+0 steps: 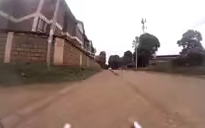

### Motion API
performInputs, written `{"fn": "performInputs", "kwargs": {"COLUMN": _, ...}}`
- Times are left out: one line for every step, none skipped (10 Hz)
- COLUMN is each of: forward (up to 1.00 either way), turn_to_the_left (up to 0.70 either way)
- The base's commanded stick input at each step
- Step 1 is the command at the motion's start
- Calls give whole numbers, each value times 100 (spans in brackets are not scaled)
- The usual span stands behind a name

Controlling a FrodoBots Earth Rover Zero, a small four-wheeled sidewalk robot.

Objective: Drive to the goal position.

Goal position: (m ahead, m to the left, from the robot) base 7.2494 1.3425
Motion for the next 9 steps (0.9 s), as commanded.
{"fn": "performInputs", "kwargs": {"forward": 70, "turn_to_the_left": 0}}
{"fn": "performInputs", "kwargs": {"forward": 70, "turn_to_the_left": 0}}
{"fn": "performInputs", "kwargs": {"forward": 70, "turn_to_the_left": 0}}
{"fn": "performInputs", "kwargs": {"forward": 70, "turn_to_the_left": 0}}
{"fn": "performInputs", "kwargs": {"forward": 70, "turn_to_the_left": 0}}
{"fn": "performInputs", "kwargs": {"forward": 70, "turn_to_the_left": 0}}
{"fn": "performInputs", "kwargs": {"forward": 70, "turn_to_the_left": 1}}
{"fn": "performInputs", "kwargs": {"forward": 70, "turn_to_the_left": 3}}
{"fn": "performInputs", "kwargs": {"forward": 70, "turn_to_the_left": 8}}
